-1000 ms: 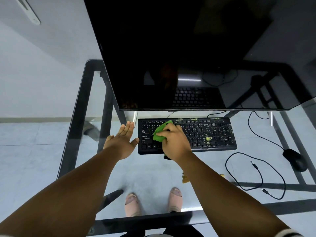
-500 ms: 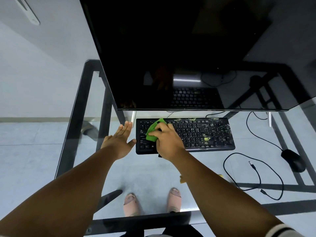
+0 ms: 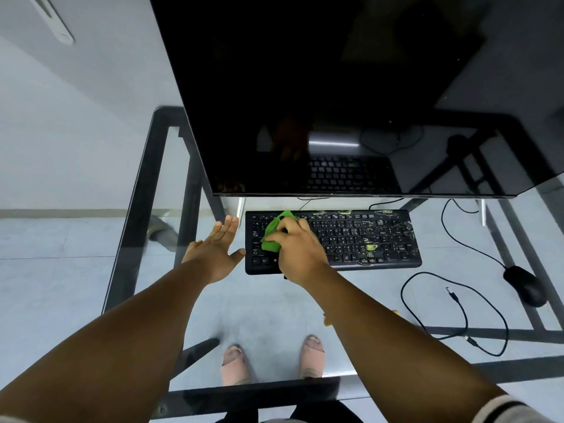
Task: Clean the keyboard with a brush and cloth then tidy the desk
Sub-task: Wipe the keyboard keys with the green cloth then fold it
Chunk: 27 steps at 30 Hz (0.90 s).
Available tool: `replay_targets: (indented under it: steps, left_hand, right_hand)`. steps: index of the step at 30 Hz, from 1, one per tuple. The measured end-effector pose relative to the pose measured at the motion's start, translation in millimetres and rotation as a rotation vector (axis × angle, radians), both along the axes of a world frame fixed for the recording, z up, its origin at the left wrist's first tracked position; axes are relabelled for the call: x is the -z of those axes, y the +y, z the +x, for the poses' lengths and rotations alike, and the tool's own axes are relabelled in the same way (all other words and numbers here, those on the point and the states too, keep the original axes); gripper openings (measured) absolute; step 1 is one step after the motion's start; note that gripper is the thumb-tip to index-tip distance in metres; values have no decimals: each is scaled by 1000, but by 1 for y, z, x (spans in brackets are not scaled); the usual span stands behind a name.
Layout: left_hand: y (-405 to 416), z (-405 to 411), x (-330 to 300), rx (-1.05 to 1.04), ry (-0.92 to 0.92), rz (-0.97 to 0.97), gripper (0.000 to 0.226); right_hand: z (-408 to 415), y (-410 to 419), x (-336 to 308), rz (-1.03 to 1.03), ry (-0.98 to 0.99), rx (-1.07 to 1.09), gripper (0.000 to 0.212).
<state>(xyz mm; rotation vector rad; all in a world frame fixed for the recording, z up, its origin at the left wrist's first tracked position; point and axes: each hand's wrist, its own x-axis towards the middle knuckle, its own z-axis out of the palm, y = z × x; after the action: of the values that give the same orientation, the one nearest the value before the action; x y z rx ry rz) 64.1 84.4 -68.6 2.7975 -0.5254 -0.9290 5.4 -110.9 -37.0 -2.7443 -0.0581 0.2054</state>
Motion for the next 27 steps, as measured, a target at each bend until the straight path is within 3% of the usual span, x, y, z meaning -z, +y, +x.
replay_targets:
  steps: [9,15,19,21,24,27]
  left_hand:
    - [3,1,1,6,-4,-24,71]
    - [6,0,1,0,-20,-51,68]
    - [2,-7,4,-55,-101,-81,63]
    - [-4,-17,8,-126,-175,-141,62]
    - [-16,-31,10,-231,-305,-303,67]
    - [-32,-31,7,-100,-338,-354,94]
  right_hand:
    - [7,12,0,27,2,-80,53]
    - [0,-11,8,91,-69,99,40]
    - [-6,-42,14,218,-199,433,41]
    - [-3,-54,15,164,-191,514,41]
    - [4,-54,14,32,-47,446,49]
    - [9,-57,11,-2,13,261,59]
